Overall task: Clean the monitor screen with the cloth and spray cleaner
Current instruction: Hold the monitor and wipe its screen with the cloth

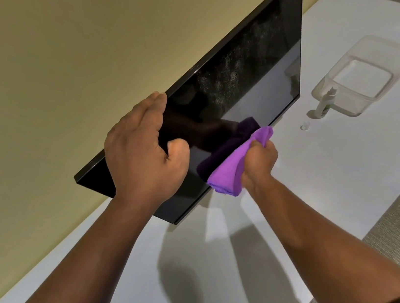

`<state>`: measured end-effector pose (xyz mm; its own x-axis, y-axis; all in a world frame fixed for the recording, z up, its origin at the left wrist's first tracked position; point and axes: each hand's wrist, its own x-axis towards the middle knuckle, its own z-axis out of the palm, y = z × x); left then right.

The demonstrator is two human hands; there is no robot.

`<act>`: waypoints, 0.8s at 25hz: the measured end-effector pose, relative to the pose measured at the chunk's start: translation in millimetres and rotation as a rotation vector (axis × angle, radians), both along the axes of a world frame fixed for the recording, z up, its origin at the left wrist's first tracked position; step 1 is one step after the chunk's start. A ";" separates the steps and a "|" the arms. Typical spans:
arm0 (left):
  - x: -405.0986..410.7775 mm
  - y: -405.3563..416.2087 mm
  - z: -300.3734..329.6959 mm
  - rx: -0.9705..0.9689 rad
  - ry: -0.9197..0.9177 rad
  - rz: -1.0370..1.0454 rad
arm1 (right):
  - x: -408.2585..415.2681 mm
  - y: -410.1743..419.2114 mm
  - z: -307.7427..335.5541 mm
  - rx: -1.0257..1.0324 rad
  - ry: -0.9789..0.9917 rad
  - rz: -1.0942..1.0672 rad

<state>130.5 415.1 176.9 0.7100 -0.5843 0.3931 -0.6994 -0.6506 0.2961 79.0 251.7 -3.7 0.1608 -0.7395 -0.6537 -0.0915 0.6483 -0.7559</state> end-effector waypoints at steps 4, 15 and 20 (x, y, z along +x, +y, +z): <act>-0.8 -1.2 0.5 -0.008 -0.001 0.009 | -3.7 50.9 -4.0 0.097 -0.014 0.056; -2.3 0.2 2.3 0.005 0.012 0.007 | -10.0 51.7 13.4 0.151 -0.072 0.020; -2.6 0.5 3.1 0.017 0.012 0.013 | -36.5 153.6 5.1 0.147 -0.068 0.236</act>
